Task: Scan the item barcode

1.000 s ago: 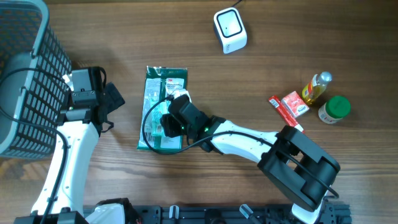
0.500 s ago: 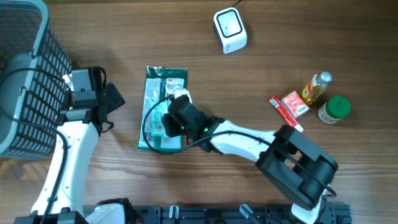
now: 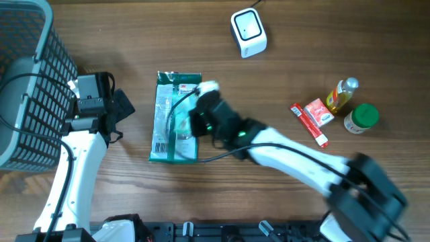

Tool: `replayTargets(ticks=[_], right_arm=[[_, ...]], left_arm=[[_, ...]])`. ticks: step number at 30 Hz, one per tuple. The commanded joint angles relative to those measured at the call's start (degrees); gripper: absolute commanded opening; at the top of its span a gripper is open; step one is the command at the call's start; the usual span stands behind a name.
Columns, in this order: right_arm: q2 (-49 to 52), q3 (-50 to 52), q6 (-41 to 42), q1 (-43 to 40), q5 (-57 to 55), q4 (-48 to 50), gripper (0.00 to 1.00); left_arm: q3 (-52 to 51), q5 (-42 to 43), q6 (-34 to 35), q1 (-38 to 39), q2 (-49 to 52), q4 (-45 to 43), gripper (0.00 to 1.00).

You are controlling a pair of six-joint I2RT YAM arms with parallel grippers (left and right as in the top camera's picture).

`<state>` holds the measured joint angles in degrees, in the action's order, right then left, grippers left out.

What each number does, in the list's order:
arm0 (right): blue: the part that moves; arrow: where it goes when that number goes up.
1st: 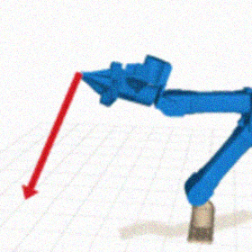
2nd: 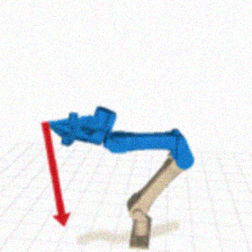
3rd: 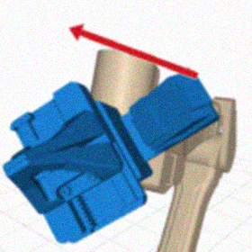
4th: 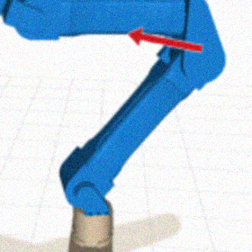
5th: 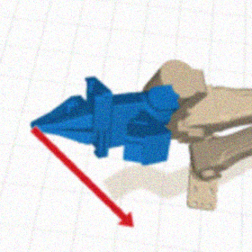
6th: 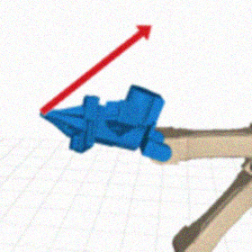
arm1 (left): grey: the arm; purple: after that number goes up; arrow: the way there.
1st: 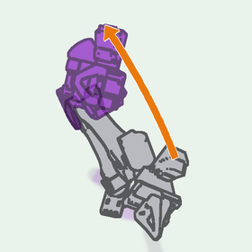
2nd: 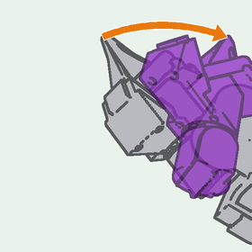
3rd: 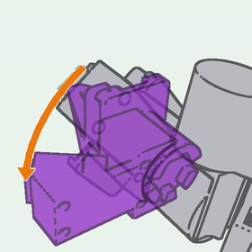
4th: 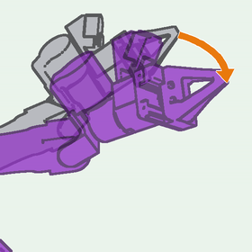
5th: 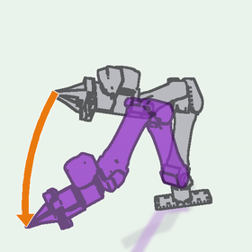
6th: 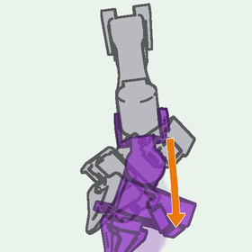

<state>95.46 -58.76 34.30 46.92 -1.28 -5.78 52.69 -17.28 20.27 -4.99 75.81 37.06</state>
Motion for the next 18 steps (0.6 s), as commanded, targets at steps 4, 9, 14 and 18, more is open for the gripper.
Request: replayTargets(ticks=[4,9,14,18], right_arm=[[1.11,0.39,3.78,-4.87,-3.3,-13.88,0.04],[7.48,0.39,10.27,-5.16,-3.23,-15.67,0.04],[10.56,0.37,16.37,-5.16,-2.99,-15.78,0.44],[5.57,0.07,10.6,-5.77,-3.28,-16.68,0.72]], left_arm=[[-0.2,-0.13,-0.09,-0.26,0.04,-0.15,1.0],[-0.2,-0.13,-0.09,-0.26,0.04,-0.15,1.0],[-0.2,-0.13,-0.09,-0.26,0.04,-0.15,1.0],[-0.2,-0.13,-0.09,-0.26,0.04,-0.15,1.0]])
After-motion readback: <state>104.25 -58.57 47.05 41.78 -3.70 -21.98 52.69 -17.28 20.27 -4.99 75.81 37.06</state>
